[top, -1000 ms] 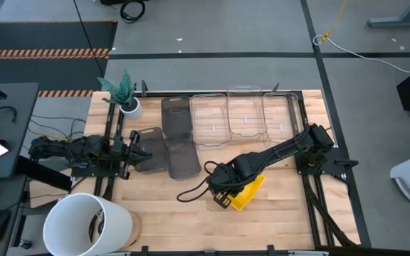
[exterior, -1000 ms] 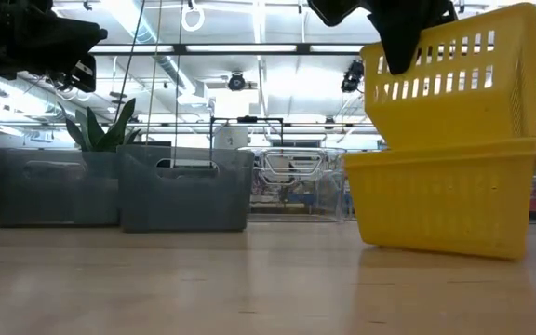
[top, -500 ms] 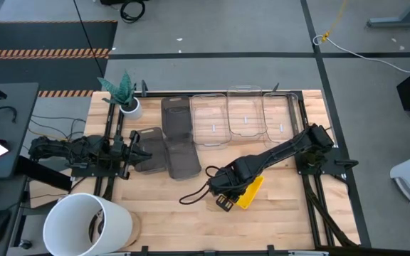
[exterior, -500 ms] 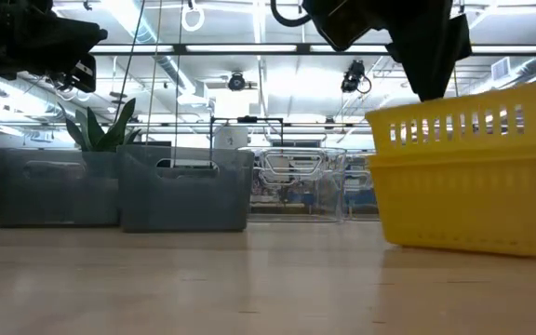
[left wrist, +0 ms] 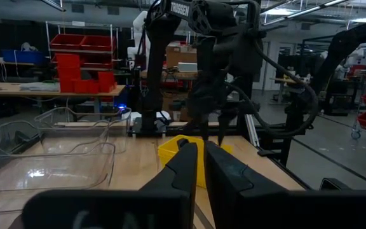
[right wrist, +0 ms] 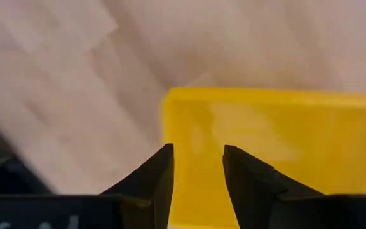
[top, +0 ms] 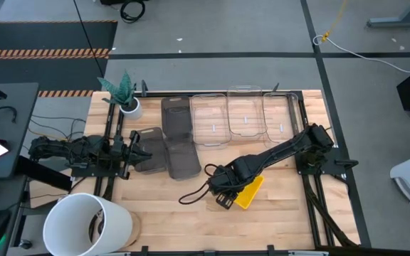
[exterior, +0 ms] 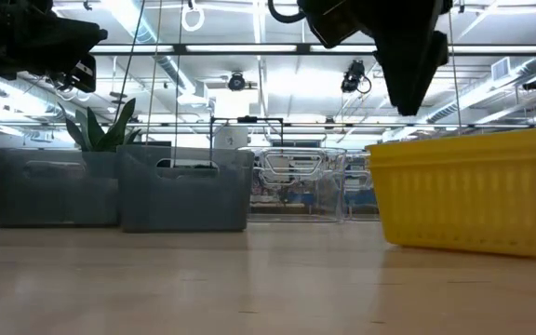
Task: Stack baskets by color
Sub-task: Stack the bottom right black bin on the top black bin
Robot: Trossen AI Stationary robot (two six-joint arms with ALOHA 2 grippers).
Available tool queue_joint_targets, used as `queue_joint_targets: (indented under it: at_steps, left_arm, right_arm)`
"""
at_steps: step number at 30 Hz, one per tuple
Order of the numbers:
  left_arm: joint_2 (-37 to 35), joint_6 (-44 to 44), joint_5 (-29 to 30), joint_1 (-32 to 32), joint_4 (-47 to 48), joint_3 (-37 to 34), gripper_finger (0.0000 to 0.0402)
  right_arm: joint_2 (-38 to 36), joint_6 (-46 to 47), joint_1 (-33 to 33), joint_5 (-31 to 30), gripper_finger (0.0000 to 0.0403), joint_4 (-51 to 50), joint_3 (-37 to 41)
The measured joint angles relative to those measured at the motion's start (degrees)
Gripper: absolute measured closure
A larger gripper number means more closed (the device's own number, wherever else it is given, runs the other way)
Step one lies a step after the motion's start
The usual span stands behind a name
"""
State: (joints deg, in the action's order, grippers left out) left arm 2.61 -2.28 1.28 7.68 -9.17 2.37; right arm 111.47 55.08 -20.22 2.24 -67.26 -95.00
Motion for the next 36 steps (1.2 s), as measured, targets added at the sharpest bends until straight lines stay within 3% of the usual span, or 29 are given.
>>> queue_joint_targets:
  at_steps: [6, 12, 23, 36]
  left_arm:
    - [0.0, 0.0, 0.0, 0.0, 0.0, 0.0, 0.0373]
    - [0.0, 0.0, 0.0, 0.0, 0.0, 0.0, 0.0365]
    - [0.0, 0.0, 0.0, 0.0, 0.0, 0.0, 0.037]
    - [0.0, 0.0, 0.0, 0.0, 0.0, 0.0, 0.0364]
  right_arm:
    - [0.0, -11.8, 0.3, -8.6, 0.0267, -1.7, 0.0]
    - [-2.6, -20.1, 1.3, -12.6, 0.0283, 0.2, 2.2]
    - [-21.2, -27.8, 1.2, -19.2, 0.0302, 20.9, 22.0]
    - [-40.3, -42.3, 4.2, -18.8, 0.0302, 40.1, 37.2]
